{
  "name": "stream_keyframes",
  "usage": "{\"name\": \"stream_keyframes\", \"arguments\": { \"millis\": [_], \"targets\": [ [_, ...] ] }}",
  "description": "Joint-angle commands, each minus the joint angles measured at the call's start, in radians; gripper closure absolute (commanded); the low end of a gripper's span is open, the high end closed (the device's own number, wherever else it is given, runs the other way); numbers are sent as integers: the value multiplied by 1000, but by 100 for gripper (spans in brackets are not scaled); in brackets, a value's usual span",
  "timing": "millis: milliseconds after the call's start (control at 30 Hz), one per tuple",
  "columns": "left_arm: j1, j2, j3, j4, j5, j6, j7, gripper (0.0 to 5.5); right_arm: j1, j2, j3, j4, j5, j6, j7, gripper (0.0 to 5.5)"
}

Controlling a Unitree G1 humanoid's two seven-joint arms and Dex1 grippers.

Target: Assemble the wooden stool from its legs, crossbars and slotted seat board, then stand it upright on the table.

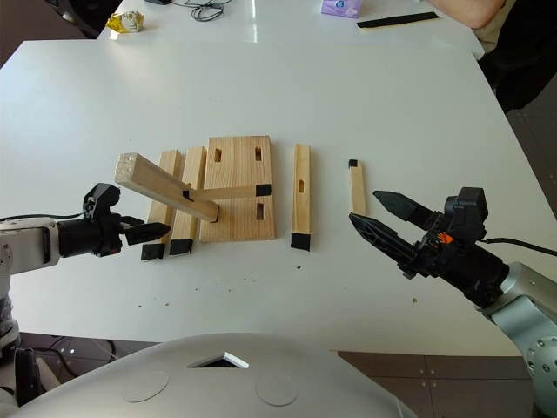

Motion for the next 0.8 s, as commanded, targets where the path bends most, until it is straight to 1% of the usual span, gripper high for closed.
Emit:
{"name": "stream_keyframes", "arguments": {
  "millis": [33,367,600,700,800],
  "targets": [
    [22,31,-47,-62,17,9,47,126,-3,-5,11,-3,0,-12,-10,153],
    [-13,133,-98,31,84,-19,52,126,56,37,15,-31,-9,-48,-32,153],
    [-141,219,-196,233,154,-173,9,126,76,52,26,-45,-13,-72,-52,153],
    [-189,226,-220,276,163,-203,-12,126,72,49,36,-42,-17,-77,-52,153],
    [-206,216,-214,267,147,-186,-28,126,70,44,37,-40,-18,-78,-49,153]
  ]
}}
